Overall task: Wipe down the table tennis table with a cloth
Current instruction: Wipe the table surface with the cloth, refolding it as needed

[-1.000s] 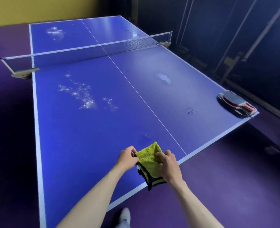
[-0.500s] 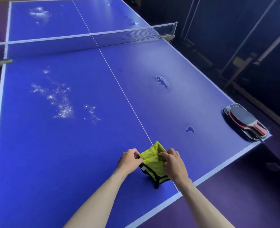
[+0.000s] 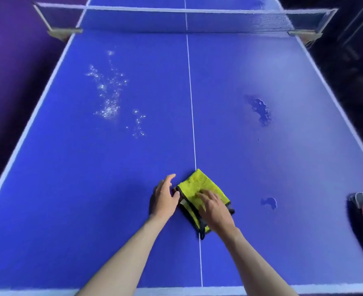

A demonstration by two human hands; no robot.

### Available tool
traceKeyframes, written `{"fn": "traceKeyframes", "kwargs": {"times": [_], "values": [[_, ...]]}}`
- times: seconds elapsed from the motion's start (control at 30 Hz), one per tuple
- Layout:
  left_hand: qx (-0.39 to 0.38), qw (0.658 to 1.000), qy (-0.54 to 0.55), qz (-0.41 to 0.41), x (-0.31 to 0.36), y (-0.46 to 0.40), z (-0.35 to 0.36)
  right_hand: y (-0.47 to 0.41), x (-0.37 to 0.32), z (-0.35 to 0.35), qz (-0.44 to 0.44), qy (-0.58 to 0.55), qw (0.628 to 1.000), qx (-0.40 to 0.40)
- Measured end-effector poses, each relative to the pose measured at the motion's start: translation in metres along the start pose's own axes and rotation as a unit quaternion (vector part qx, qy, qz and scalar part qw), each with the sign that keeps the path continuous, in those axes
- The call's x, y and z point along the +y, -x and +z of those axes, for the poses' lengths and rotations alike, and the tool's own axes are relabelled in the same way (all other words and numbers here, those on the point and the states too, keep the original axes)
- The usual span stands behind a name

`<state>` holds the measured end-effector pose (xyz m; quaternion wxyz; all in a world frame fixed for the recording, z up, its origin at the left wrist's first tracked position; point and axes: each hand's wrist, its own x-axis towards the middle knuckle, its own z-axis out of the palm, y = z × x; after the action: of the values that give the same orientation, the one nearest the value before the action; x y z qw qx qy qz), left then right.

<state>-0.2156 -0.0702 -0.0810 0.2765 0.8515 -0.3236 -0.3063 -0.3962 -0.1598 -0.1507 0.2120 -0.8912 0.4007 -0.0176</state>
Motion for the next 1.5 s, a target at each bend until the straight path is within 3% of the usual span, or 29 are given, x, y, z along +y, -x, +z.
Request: {"fn": "traceKeyframes", "kwargs": {"times": [0.1,0.23,0.37,0.47,0.77,0.93,1.23,1.37,1.5], "values": [[0.087,0.992,0.021,-0.084,-0.012,0.025,0.001,0.007,0.003,0.017,-0.017,-0.006,1.0,0.0],[0.14,0.98,-0.021,-0.142,-0.046,0.058,-0.005,-0.004,-0.003,0.02,-0.01,0.023,0.999,-0.035],[0.215,0.958,0.006,-0.189,-0.082,0.086,-0.009,-0.026,-0.02,0.025,0.04,-0.011,0.999,-0.018],[0.245,0.947,0.007,-0.206,-0.105,0.109,-0.008,-0.011,-0.047,0.044,-0.01,0.018,1.0,0.003],[0.232,0.948,-0.001,-0.219,-0.148,0.168,-0.029,0.157,-0.147,0.099,-0.171,0.01,0.984,-0.056],[0.213,0.951,-0.031,-0.224,-0.17,0.184,-0.041,0.136,-0.138,0.095,-0.238,0.051,0.967,-0.075],[0.226,0.948,-0.059,-0.215,-0.226,0.205,-0.019,-0.017,-0.126,0.073,-0.131,0.073,0.989,0.013],[0.232,0.96,-0.035,-0.156,-0.24,0.216,-0.011,-0.008,-0.153,0.097,-0.041,0.041,0.996,0.063],[0.253,0.949,0.027,-0.189,-0.235,0.222,-0.023,0.077,-0.19,0.122,-0.147,0.029,0.988,0.031]]}}
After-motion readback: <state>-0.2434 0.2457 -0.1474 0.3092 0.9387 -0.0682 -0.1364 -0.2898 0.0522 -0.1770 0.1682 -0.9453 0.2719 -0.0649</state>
